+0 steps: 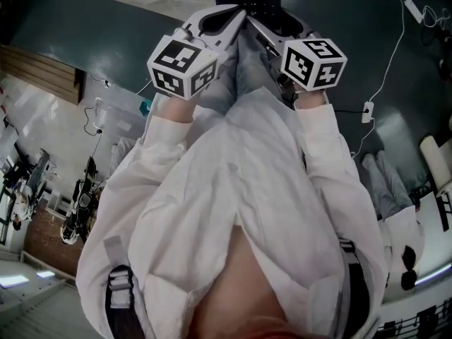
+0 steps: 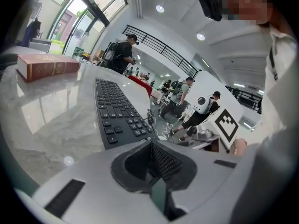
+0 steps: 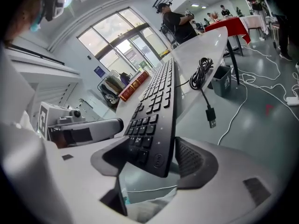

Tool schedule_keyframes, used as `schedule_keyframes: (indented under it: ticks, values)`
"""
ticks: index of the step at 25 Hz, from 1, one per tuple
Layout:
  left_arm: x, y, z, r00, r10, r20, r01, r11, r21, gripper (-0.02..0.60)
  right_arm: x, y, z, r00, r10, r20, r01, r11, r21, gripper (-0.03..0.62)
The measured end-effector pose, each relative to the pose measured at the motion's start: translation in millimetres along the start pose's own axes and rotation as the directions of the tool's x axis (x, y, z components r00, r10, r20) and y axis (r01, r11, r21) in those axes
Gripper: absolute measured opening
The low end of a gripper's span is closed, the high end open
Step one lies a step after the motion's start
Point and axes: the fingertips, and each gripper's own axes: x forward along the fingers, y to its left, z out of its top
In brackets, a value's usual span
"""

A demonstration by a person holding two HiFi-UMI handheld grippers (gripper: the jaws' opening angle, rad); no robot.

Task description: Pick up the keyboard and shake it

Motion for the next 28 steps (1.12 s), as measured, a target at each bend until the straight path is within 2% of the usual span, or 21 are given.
schedule_keyframes:
  ticks: [3,14,18,28]
  values:
    - [-5.9,0.7,0.7,1.000,0.002,0.004,-0.002,1.000,0.000,0.014,0.9,4.3,-0.2,1.000,-0.004,-0.008,0.004,1.000,-0.021,0.285]
    - [-7.8,4.4,-0.5,1.000,0.012,0.004,-0.012,1.000,-0.004,0.014,0.8,1.0,0.9,0.998,0.051,-0.031,-0.051,0.998,0.022,0.281]
    - [-7.2,5.2,-1.2,1.000,0.014,0.003,-0.014,1.000,-0.002,0.014,0.2,-1.2,0.2,0.997,0.068,-0.034,-0.067,0.997,0.031,0.259]
    - [-6.1,6.2,0.6,1.000,0.020,0.012,-0.020,1.000,0.000,0.014,-1.6,-2.8,-0.7,0.997,0.069,-0.039,-0.067,0.997,0.050,0.244]
